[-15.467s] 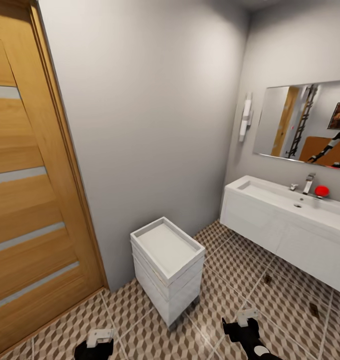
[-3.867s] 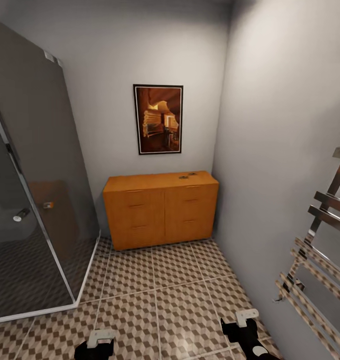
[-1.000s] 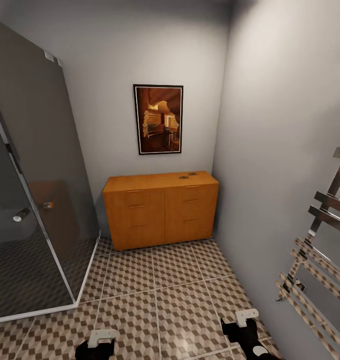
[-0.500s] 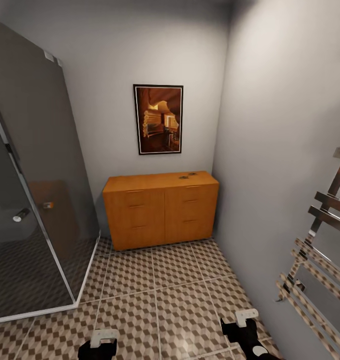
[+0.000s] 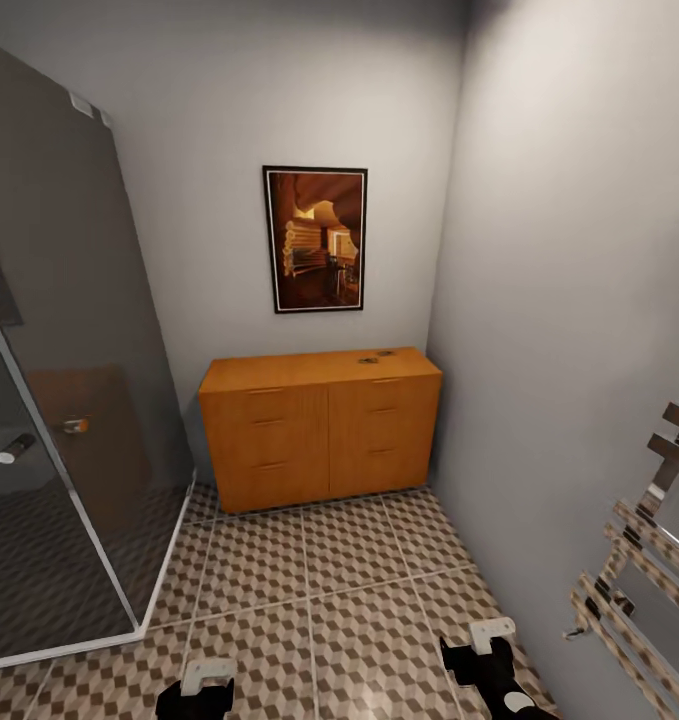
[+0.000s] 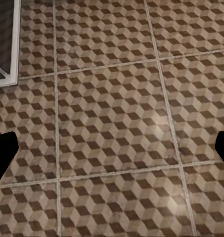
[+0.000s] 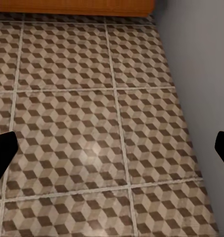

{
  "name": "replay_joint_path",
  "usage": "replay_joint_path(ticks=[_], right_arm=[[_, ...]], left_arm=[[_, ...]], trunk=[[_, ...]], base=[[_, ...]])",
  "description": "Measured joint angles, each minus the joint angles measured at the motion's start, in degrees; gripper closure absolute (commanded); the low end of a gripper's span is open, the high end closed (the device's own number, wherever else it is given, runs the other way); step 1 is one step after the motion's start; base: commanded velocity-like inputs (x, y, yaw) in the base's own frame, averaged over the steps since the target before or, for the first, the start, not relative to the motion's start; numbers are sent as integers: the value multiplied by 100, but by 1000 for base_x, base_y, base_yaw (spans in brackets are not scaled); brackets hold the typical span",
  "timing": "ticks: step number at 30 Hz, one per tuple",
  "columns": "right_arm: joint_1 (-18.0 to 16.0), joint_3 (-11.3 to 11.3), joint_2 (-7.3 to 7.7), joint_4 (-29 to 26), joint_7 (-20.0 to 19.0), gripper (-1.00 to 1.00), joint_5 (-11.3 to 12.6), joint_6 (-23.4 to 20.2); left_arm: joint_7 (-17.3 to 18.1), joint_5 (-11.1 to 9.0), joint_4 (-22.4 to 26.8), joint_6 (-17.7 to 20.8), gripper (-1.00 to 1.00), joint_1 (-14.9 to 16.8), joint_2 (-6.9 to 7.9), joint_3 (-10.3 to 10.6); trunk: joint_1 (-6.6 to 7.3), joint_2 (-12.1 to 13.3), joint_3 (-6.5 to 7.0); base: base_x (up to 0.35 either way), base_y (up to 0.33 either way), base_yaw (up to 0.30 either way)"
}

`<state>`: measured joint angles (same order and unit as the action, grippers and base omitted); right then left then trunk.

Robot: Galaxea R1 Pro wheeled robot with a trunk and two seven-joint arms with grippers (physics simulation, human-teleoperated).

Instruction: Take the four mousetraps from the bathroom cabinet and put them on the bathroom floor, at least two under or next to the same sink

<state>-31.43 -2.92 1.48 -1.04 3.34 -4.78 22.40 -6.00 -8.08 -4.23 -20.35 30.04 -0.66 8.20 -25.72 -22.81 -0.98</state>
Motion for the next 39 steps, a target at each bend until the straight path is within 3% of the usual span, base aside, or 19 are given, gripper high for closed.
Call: replay_joint_path(ticks=[15, 31, 39], right_arm=[[-1, 0, 0, 1, -7, -100, 0, 0], [1, 0, -8, 2, 17, -100, 0, 1], [0, 0, -9, 3, 24, -100, 0, 1]], left_arm=[[0, 0, 0, 0, -100, 0, 0, 0], [1, 0, 1, 1, -100, -1, 0, 0], [1, 0, 2, 1, -100, -1, 1, 0]], trunk=[[0, 0, 0], [-1, 0, 0], [-1, 0, 0]], base=[[271, -7, 0], [225, -165, 1], [173, -177, 156]])
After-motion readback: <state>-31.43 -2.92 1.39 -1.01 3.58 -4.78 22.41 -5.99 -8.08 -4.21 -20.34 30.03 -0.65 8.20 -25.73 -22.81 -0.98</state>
